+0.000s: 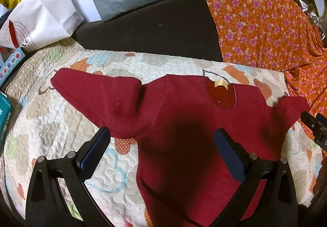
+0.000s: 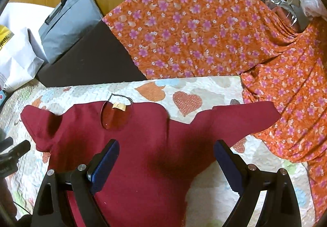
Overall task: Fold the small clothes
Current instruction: 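Move both grippers over the dark red shirt to position above it, then grasp the sleeve nearest the left gripper and lift it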
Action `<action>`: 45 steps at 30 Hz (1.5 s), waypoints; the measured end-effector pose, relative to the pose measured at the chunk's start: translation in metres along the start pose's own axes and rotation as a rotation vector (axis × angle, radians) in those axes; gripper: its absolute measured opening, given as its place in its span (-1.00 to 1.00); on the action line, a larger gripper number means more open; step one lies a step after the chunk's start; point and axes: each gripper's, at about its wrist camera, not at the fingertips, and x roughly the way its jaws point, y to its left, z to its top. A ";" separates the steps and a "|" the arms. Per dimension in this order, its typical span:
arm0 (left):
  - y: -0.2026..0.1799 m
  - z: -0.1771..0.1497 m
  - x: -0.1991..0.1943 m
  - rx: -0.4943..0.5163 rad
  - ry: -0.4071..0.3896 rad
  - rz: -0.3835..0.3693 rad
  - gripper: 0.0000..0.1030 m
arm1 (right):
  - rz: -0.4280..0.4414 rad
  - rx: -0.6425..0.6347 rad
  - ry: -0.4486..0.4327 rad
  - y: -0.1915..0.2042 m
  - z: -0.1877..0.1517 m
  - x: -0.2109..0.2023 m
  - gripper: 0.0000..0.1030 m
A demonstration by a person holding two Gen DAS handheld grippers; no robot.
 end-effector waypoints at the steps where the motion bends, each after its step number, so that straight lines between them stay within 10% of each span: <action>1: 0.003 0.006 0.002 -0.002 0.007 -0.004 0.99 | 0.001 0.000 0.002 0.001 0.000 0.002 0.80; 30: 0.041 0.015 0.044 -0.059 0.039 0.060 0.99 | 0.021 -0.057 0.080 0.032 -0.004 0.052 0.80; 45: 0.156 0.031 0.083 -0.242 0.046 0.173 0.99 | 0.046 -0.078 0.108 0.050 -0.004 0.083 0.80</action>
